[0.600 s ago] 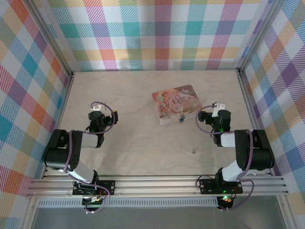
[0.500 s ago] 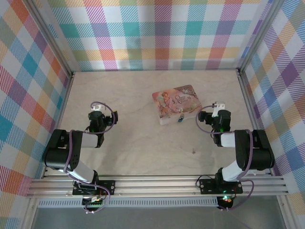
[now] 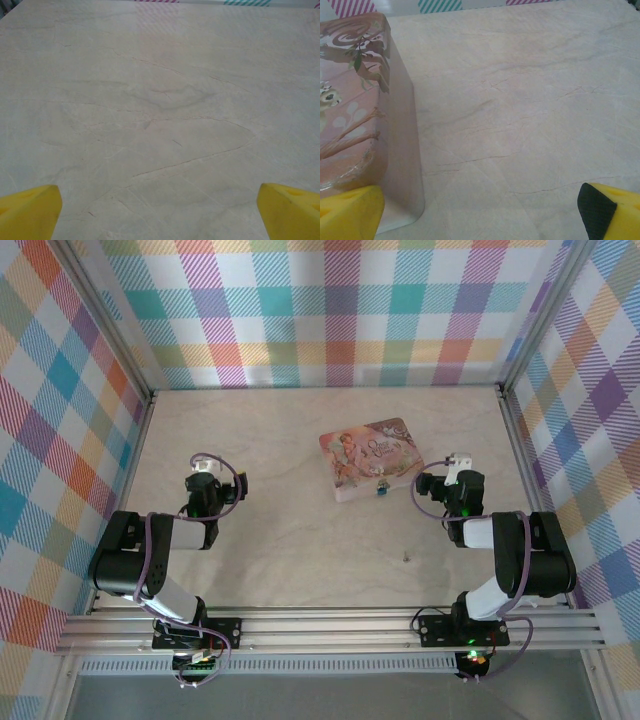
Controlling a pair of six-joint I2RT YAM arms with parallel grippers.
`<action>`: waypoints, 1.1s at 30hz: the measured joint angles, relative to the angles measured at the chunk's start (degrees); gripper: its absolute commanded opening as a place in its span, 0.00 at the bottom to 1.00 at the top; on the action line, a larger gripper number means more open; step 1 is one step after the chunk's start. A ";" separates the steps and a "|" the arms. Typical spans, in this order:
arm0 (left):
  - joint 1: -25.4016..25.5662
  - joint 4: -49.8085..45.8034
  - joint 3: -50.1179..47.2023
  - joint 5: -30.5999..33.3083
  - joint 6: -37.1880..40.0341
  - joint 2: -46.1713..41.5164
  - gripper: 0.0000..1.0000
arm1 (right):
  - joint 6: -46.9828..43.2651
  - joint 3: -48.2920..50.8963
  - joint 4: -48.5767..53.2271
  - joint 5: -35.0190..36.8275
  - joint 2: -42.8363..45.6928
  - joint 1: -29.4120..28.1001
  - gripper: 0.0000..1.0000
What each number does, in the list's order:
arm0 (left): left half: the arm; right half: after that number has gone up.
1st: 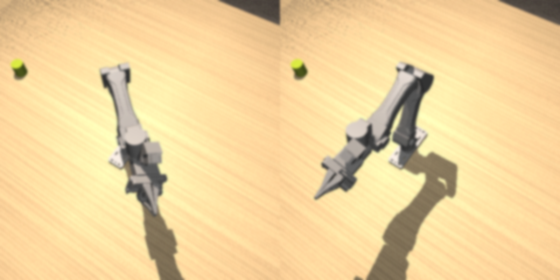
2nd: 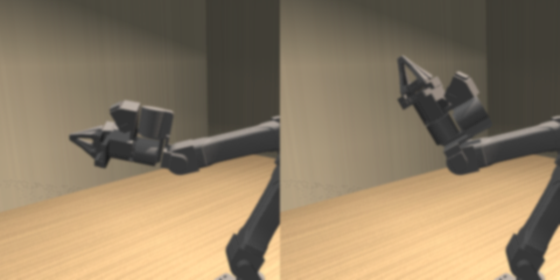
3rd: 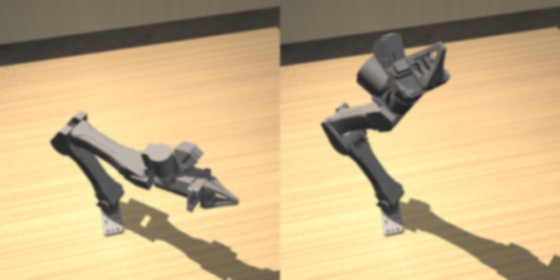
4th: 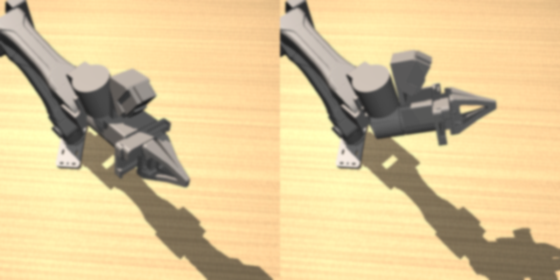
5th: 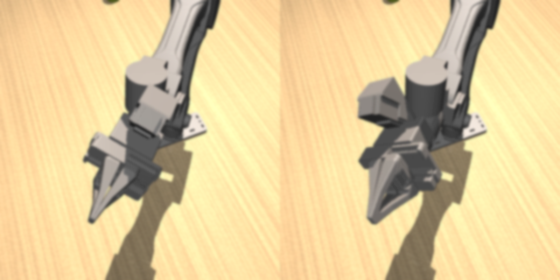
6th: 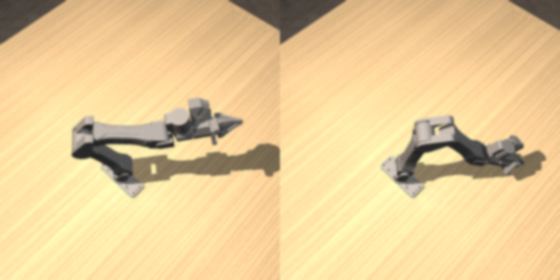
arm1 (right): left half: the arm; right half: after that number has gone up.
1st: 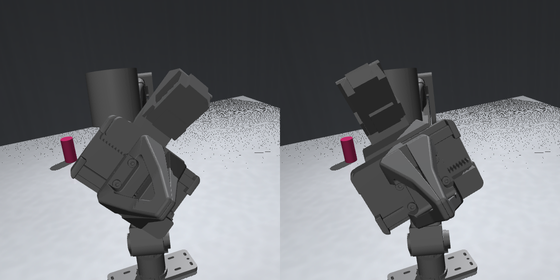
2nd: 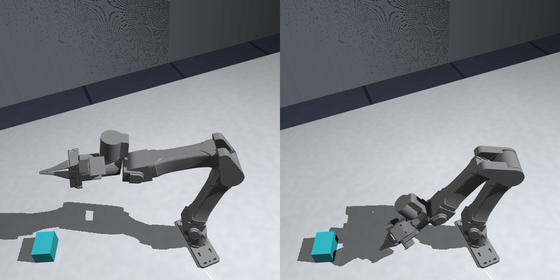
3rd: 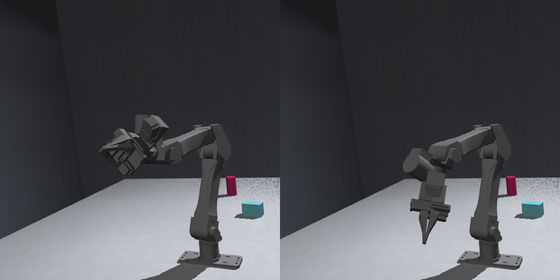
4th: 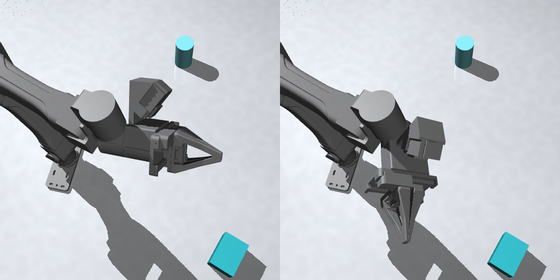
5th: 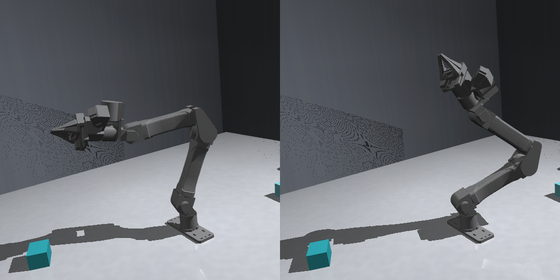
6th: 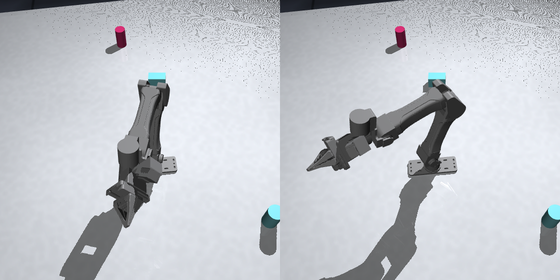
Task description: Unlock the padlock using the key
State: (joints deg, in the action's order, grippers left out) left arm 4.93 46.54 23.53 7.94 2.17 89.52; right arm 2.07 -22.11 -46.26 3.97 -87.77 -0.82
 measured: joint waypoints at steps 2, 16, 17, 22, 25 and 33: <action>0.00 -0.20 0.00 0.17 -0.07 -0.02 1.00 | -0.02 -0.61 2.60 -0.02 1.51 0.00 1.00; 0.02 -20.90 6.36 3.32 -8.37 -18.12 1.00 | 4.70 -12.50 35.69 0.42 21.62 0.00 1.00; 0.02 -22.73 7.61 2.27 -10.08 -19.02 1.00 | 5.73 -13.92 38.42 -0.26 22.16 0.00 1.00; 0.26 -30.12 11.98 -4.17 -18.86 -20.74 1.00 | 10.58 -15.63 46.53 -5.86 24.98 0.00 1.00; 1.16 -34.34 13.92 -8.15 -23.15 -20.74 1.00 | 12.63 -15.96 49.83 -9.31 24.50 0.00 1.00; 8.90 -39.43 15.85 -16.31 -31.08 -20.39 1.00 | 15.21 -19.43 55.12 -13.97 19.45 0.00 1.00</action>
State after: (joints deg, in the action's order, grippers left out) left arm 13.82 7.11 39.38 -8.36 -28.91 69.12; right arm 17.28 -41.54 8.86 -10.00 -68.31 -0.82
